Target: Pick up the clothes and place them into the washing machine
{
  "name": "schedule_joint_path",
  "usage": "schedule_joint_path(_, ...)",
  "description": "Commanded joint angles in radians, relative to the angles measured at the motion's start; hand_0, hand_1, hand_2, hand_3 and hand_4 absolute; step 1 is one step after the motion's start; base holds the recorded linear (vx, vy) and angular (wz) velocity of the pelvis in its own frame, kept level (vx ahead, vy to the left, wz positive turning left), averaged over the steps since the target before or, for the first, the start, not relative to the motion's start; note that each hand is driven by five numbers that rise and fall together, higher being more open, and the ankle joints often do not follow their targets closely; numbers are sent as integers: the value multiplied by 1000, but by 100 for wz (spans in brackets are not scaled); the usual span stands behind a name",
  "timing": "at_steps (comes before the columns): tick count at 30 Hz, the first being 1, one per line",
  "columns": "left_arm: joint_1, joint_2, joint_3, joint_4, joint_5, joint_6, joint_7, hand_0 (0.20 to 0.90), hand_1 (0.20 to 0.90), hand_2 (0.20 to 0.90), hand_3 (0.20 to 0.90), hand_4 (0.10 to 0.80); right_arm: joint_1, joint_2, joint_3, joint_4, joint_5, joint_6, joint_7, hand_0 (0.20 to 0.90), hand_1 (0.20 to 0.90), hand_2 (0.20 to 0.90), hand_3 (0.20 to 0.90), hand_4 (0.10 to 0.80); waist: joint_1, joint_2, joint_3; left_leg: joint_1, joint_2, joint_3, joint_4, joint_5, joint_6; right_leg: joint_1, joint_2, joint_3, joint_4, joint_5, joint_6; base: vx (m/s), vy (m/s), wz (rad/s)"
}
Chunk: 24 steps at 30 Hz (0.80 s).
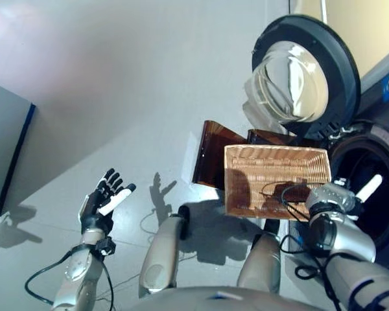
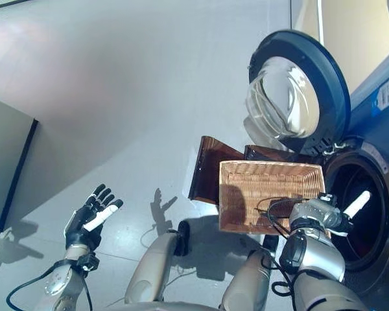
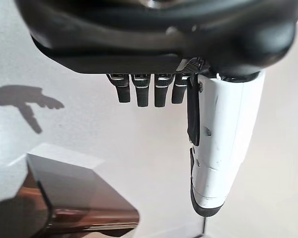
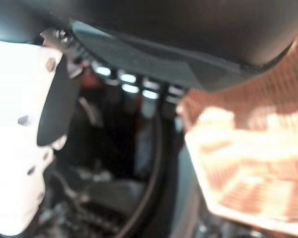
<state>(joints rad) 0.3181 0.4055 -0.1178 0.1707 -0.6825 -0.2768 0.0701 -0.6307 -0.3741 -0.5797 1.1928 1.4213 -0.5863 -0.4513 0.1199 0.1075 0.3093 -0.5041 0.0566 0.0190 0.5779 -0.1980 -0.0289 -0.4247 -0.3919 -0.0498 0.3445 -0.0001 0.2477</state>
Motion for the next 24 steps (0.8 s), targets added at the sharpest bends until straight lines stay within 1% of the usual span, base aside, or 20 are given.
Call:
schedule_joint_path(1, -3, 48, 124, -35, 11, -103, 7, 900, 900, 900, 900, 800, 36, 0, 34, -12, -20, -34, 40, 900, 900, 900, 900, 800, 10, -43, -32, 29, 37, -36, -131, 87, -61, 89, -25, -5, -59, 68, -15, 115, -29, 0)
schedule_joint_path(4, -11, 37, 133, -18, 19, -97, 10, 900, 900, 900, 900, 800, 63, 47, 50, 2, -27, -18, 48, 900, 900, 900, 900, 800, 14, -72, -48, 77, 45, -39, -175, 99, -63, 145, -18, -28, -126, 95, -10, 106, -53, 1)
schedule_joint_path(7, -14, 27, 132, 3, 36, -93, 14, 900, 900, 900, 900, 800, 99, 87, 70, 10, -35, -3, 63, 900, 900, 900, 900, 800, 20, -99, -62, 125, 57, -39, -220, 112, -67, 195, -8, -52, -178, 106, -7, 124, -50, -2)
schedule_joint_path(11, -7, 28, 138, 10, 65, -87, 6, 900, 900, 900, 900, 800, 149, 102, 166, 65, -176, 88, 52, 900, 900, 900, 900, 800, 28, -135, -81, 189, 70, -34, -273, 126, -75, 260, 3, -80, -242, 129, -5, 111, -55, -2)
schedule_joint_path(13, -2, 22, 147, 10, 76, -87, 6, 900, 900, 900, 900, 800, 173, 121, 207, 58, -237, 115, 50, 900, 900, 900, 900, 800, 27, -149, -88, 214, 75, -32, -295, 135, -78, 284, 11, -83, -267, 138, -5, 77, -48, -6)
schedule_joint_path(16, 3, 5, 154, 16, 83, -83, 3, 900, 900, 900, 900, 800, 203, 152, 252, 37, -283, 129, 55, 900, 900, 900, 900, 800, 26, -166, -110, 257, 85, -19, -332, 144, -79, 312, 20, -90, -292, 147, -5, 89, -32, -10)
schedule_joint_path(20, 6, -15, 168, 36, 100, -78, 1, 900, 900, 900, 900, 800, 255, 184, 303, 21, -342, 168, 88, 900, 900, 900, 900, 800, 22, -183, -140, 315, 98, -8, -389, 162, -82, 346, 37, -98, -326, 163, -2, 68, -14, -10)
schedule_joint_path(22, 5, -33, 173, 66, 133, -68, 6, 900, 900, 900, 900, 800, 300, 191, 342, 11, -400, 204, 121, 900, 900, 900, 900, 800, 18, -195, -169, 358, 111, 5, -445, 185, -86, 368, 52, -104, -355, 179, 2, 81, -4, -10)
schedule_joint_path(23, 7, -34, 173, 66, 135, -68, 7, 900, 900, 900, 900, 800, 303, 191, 343, 9, -402, 205, 120, 900, 900, 900, 900, 800, 18, -195, -169, 365, 111, 6, -454, 189, -86, 372, 52, -105, -359, 180, 2, 92, 6, -6)
schedule_joint_path(24, 11, -46, 178, 88, 141, -65, 0, 900, 900, 900, 900, 800, 339, 194, 362, 5, -434, 218, 140, 900, 900, 900, 900, 800, 15, -199, -188, 389, 118, 12, -489, 204, -88, 380, 59, -110, -373, 189, 4, 63, 5, -5)
